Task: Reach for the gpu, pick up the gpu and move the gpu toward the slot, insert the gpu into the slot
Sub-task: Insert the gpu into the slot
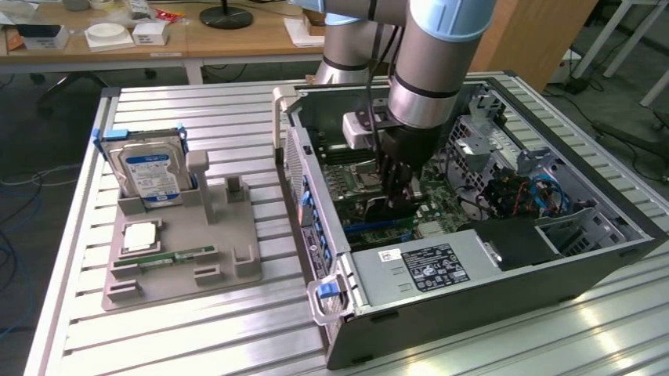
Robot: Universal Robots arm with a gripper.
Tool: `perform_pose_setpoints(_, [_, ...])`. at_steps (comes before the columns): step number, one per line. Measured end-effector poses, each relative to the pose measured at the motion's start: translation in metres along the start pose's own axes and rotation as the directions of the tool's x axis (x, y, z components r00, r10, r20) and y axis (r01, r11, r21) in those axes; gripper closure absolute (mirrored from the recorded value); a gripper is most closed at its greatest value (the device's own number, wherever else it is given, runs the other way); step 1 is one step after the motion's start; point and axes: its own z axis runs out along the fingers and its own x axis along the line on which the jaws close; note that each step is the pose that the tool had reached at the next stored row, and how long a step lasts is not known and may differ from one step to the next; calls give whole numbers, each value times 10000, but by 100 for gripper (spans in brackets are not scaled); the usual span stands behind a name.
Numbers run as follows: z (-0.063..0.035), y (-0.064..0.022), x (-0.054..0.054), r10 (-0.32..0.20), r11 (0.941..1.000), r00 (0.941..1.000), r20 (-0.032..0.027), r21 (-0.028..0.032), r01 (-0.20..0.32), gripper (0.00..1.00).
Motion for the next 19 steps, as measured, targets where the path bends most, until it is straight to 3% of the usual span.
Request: perform_pose_setpoints(19, [55,53,7,1,10000,10000,-8,-5,-1,74])
